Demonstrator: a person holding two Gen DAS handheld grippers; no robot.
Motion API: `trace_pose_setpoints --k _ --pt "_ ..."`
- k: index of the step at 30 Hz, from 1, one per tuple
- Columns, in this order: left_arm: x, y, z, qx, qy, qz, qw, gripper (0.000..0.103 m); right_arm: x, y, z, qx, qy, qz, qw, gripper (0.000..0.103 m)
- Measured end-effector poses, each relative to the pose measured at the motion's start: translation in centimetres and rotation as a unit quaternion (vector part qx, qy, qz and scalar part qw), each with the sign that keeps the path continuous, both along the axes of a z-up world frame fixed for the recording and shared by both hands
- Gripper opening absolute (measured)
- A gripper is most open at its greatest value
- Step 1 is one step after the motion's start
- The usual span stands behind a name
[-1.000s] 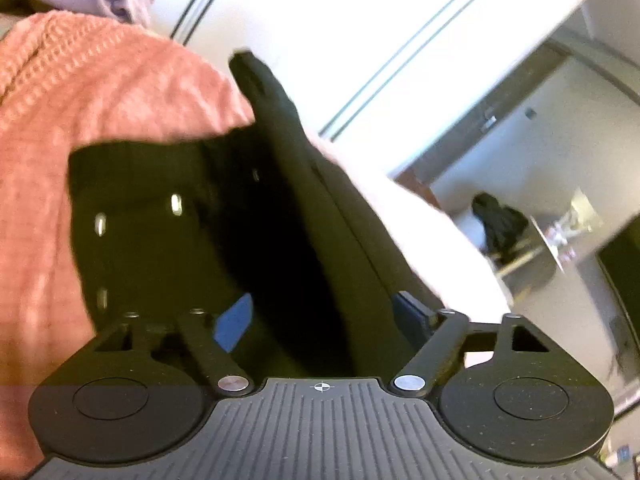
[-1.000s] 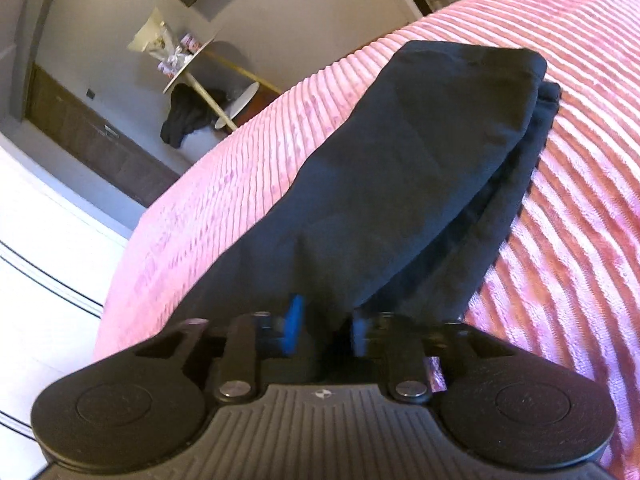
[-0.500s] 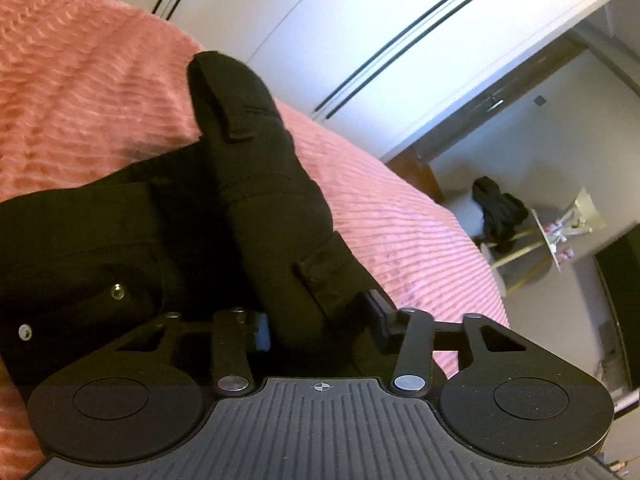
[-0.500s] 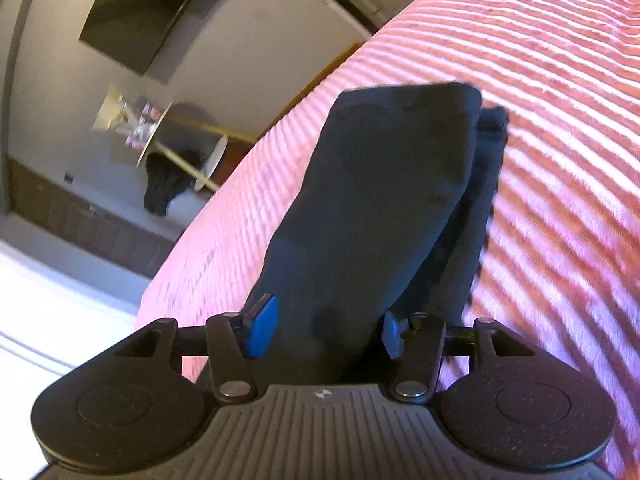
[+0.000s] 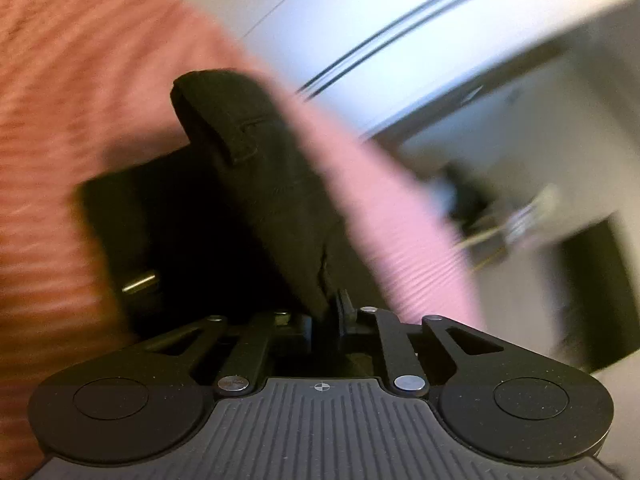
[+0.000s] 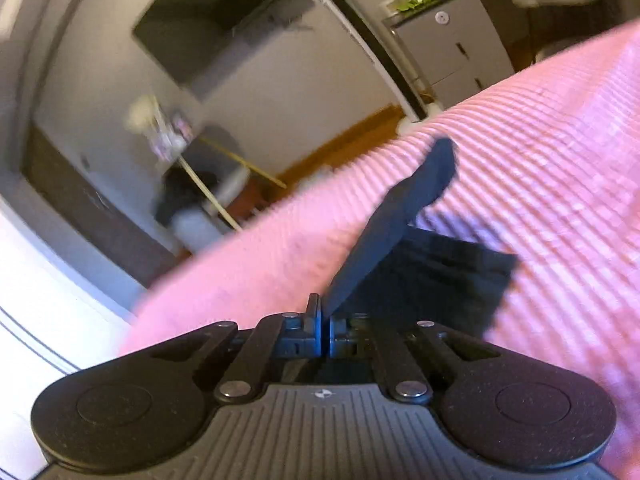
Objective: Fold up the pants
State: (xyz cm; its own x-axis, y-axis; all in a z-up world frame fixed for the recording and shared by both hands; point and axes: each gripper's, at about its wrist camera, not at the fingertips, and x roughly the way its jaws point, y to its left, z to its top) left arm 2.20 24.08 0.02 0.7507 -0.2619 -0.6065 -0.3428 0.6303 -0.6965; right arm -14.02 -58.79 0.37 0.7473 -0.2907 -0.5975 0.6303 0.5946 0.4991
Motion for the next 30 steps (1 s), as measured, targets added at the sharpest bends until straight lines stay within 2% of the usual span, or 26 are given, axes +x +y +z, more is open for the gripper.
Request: trace_pose_setpoints --k 1,2,3,5,6,7,9,10,11,13,14,16,19,22,25,27,29,30 --pt "-0.4 0.0 -1.3 0.022 0.041 0.000 0.9989 0.035 0.3 0.1 -0.9 -0.007 0.030 0.007 0.999 0.005" --pt "-0.6 -0.1 -2.3 0.036 0.072 0.003 0.9967 0.035 0.7 0.1 -1.9 -0.007 0.065 0.010 0.998 0.006" --pt "-0.9 0.0 -3.1 0.033 0.085 0.001 0.9958 0.033 1.0 0.1 -3.1 -0.001 0.093 0.006 0.996 0.006" --pt "-1.8 0.3 -3.1 0.012 0.070 0.018 0.9973 0.033 0.7 0.2 -3.6 0.003 0.088 -0.006 0.996 0.007" --pt "-2.0 0.4 -2.6 0.015 0.072 0.029 0.9969 0.042 0.6 0.3 -3.4 0.006 0.084 -0.009 0.996 0.009" --pt "-2.3 0.6 -2.0 0.026 0.071 0.040 0.9963 0.058 0.7 0.3 -3.3 0.010 0.086 -0.006 0.996 0.017" --pt "-2.9 0.9 -0.5 0.061 0.062 0.059 0.9944 0.066 0.9 0.6 -2.6 0.001 0.092 0.003 0.996 0.025" --pt "-3.1 1.1 0.3 0.081 0.061 0.065 0.9927 0.067 1.0 0.6 -2.2 -0.011 0.105 0.002 0.994 0.029" --pt "-3.3 1.4 1.1 0.102 0.059 0.073 0.9903 0.068 0.9 0.9 -1.6 -0.030 0.127 -0.006 0.991 0.030" --pt "-4.0 1.4 2.7 0.142 0.052 0.092 0.9842 0.080 0.7 1.7 -0.2 -0.084 0.163 -0.034 0.982 0.031" --pt "-4.1 1.3 3.4 0.160 0.047 0.101 0.9808 0.083 0.5 2.2 0.7 -0.110 0.171 -0.046 0.978 0.031" --pt "-4.6 0.7 4.3 0.182 0.036 0.103 0.9773 0.086 0.3 3.6 2.4 -0.153 0.156 -0.049 0.975 0.032" --pt "-3.5 -1.8 4.8 0.226 0.032 0.084 0.9700 0.089 1.4 6.9 4.8 -0.186 0.114 -0.025 0.976 0.033" --pt "-1.9 -5.1 4.3 0.271 0.029 0.054 0.9608 0.090 3.8 11.8 6.3 -0.194 0.065 0.049 0.978 0.033" --pt "-0.4 -8.3 3.3 0.310 0.016 0.032 0.9501 0.095 7.3 18.1 5.8 -0.177 0.041 0.181 0.967 0.033" --pt "0.8 -9.7 2.5 0.338 0.018 0.020 0.9408 0.096 9.8 22.7 4.5 -0.150 0.046 0.273 0.949 0.033" --pt "1.6 -10.5 1.0 0.375 0.056 0.020 0.9251 0.096 12.1 27.4 2.8 -0.120 0.057 0.359 0.924 0.033" --pt "1.8 -10.6 0.1 0.382 0.075 0.024 0.9207 0.096 13.2 29.5 2.1 -0.116 0.060 0.395 0.909 0.033"
